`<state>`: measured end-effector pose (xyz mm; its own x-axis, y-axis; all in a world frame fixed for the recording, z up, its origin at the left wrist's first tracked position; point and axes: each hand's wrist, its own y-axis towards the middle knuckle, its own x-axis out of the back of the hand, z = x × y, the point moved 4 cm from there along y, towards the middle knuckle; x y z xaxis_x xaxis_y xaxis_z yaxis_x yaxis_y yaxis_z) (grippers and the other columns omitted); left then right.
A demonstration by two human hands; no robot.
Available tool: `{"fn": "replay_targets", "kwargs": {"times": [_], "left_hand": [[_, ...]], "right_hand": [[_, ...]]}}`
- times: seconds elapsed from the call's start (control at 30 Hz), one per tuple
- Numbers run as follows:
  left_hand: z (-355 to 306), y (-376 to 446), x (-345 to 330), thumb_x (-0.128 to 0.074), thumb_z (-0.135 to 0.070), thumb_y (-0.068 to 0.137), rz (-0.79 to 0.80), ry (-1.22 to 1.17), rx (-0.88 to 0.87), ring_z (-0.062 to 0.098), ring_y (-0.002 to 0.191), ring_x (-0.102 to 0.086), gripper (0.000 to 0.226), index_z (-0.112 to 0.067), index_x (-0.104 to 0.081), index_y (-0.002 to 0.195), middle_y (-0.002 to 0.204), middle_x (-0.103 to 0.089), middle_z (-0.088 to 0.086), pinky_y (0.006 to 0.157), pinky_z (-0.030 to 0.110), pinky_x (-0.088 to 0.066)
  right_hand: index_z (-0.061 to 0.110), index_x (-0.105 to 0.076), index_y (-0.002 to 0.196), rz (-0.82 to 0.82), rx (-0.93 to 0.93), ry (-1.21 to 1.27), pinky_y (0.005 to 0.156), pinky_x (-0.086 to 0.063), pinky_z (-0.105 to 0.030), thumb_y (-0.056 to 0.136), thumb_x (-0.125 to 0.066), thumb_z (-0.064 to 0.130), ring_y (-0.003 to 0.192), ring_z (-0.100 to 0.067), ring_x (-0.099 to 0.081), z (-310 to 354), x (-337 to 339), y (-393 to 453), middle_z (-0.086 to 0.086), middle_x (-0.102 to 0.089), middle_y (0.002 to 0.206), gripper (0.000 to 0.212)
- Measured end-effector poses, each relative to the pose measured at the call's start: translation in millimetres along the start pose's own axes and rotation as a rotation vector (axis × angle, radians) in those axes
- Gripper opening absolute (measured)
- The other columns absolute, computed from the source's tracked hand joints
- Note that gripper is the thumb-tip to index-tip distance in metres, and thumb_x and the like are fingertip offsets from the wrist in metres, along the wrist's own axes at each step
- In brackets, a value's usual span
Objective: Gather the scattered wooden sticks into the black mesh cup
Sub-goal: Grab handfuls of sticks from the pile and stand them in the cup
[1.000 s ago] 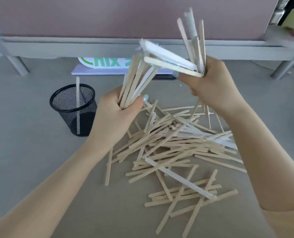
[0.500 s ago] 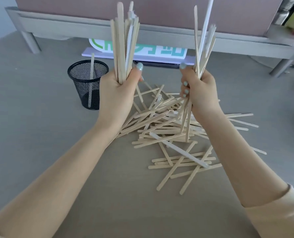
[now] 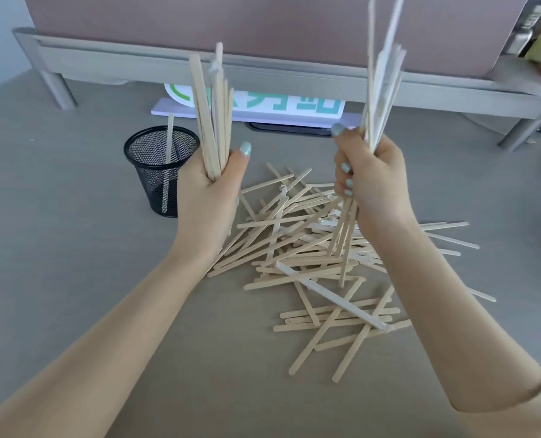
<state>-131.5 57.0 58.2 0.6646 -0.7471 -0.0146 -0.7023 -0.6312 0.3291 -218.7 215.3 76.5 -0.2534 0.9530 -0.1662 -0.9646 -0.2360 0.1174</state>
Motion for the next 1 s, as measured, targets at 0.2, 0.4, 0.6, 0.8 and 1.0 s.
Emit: {"fn": "replay_targets", "kwargs": {"times": [0.2, 0.4, 0.6, 0.8, 1.0], "left_hand": [[10, -11, -8, -0.060, -0.021, 0.086, 0.022, 0.009, 0.015, 0.018, 0.053, -0.033, 0.031, -0.005, -0.041, 0.067, 0.058, -0.033, 0.010, 0.050, 0.021, -0.035], [11, -11, -10, -0.059, -0.019, 0.087, 0.020, 0.016, 0.011, 0.021, 0.051, -0.031, 0.030, -0.002, -0.044, 0.068, 0.057, -0.036, 0.011, 0.042, 0.013, -0.031], [11, -11, -8, -0.059, -0.016, 0.086, 0.016, 0.069, -0.037, 0.018, 0.055, -0.042, 0.028, 0.003, -0.043, 0.074, 0.060, -0.041, 0.004, 0.052, 0.025, -0.037], [1, -7, -2, -0.058, -0.014, 0.086, -0.011, 0.065, -0.060, 0.017, 0.050, -0.044, 0.022, -0.005, -0.043, 0.073, 0.059, -0.042, 0.010, 0.047, 0.020, -0.036], [9, -7, -7, -0.059, -0.018, 0.084, 0.041, 0.057, 0.031, 0.015, 0.048, -0.033, 0.035, -0.008, -0.036, 0.060, 0.050, -0.034, 0.001, 0.049, 0.026, -0.030]], "right_hand": [[0.016, -0.039, 0.065, -0.015, -0.040, -0.045, 0.042, -0.025, -0.024, 0.086, -0.058, 0.017, 0.042, -0.010, -0.026, -23, -7, -5, 0.001, -0.031, 0.052, 0.029], [0.017, -0.037, 0.061, -0.071, 0.014, -0.011, 0.039, -0.022, -0.021, 0.085, -0.059, 0.019, 0.040, -0.011, -0.024, 2, 3, -2, 0.005, -0.032, 0.048, 0.033], [0.016, -0.043, 0.067, -0.036, 0.011, -0.178, 0.045, -0.031, -0.027, 0.082, -0.059, 0.017, 0.045, -0.012, -0.032, -21, -3, -4, -0.001, -0.037, 0.055, 0.022], [0.014, -0.041, 0.067, 0.002, 0.055, -0.202, 0.046, -0.032, -0.028, 0.084, -0.057, 0.016, 0.048, -0.015, -0.029, -31, -11, -9, -0.002, -0.032, 0.054, 0.023], [0.019, -0.035, 0.060, -0.028, 0.019, -0.065, 0.043, -0.021, -0.027, 0.086, -0.054, 0.014, 0.044, -0.013, -0.022, -30, -10, -9, 0.002, -0.028, 0.050, 0.033]]}}
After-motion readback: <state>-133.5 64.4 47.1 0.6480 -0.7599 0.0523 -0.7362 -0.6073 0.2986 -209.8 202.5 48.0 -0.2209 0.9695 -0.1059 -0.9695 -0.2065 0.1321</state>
